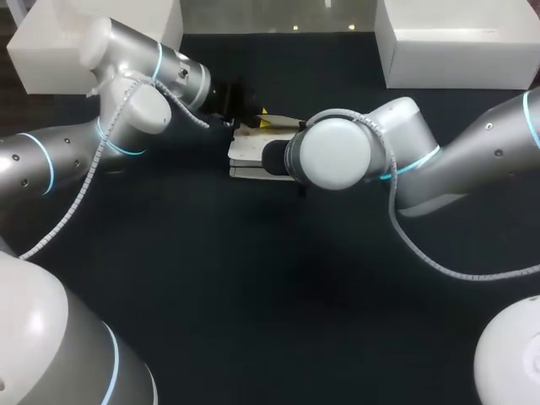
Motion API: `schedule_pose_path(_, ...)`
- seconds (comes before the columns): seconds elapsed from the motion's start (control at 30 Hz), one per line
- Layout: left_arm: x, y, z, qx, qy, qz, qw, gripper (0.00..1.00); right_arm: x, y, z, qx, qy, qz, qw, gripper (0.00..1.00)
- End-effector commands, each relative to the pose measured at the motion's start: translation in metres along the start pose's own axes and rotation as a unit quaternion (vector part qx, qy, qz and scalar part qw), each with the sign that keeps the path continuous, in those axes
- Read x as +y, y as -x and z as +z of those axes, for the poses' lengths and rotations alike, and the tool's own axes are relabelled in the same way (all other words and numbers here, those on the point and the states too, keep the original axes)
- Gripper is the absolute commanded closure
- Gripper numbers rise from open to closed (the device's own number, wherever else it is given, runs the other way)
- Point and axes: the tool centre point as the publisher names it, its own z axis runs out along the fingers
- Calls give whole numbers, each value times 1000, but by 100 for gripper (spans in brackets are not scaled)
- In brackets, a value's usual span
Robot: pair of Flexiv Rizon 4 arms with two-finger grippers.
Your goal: Pick up the bag, open it, inspect its contents, close it, and place it on the opposite side
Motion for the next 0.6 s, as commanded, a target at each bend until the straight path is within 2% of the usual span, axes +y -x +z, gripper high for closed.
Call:
schedule_pose_path(0.03, 2, 1, 3, 1, -2, 1, 1000, 100, 3, 0, 2, 0, -6, 0, 1000, 100)
schedule_pose_path(0.27, -1, -2, 1, -3, -7, 10, 1000, 100, 4, -2, 2, -2, -10, 2, 1000, 100)
schedule_pose_path(0.47, -2, -15, -1, -20, -24, 44, 999, 100, 4, -3, 1, -3, -12, 6, 1000, 100)
schedule_pose_path(0.6, -4, -26, 0, -31, -21, 77, 996, 100, 4, -3, 1, -3, -12, 6, 1000, 100)
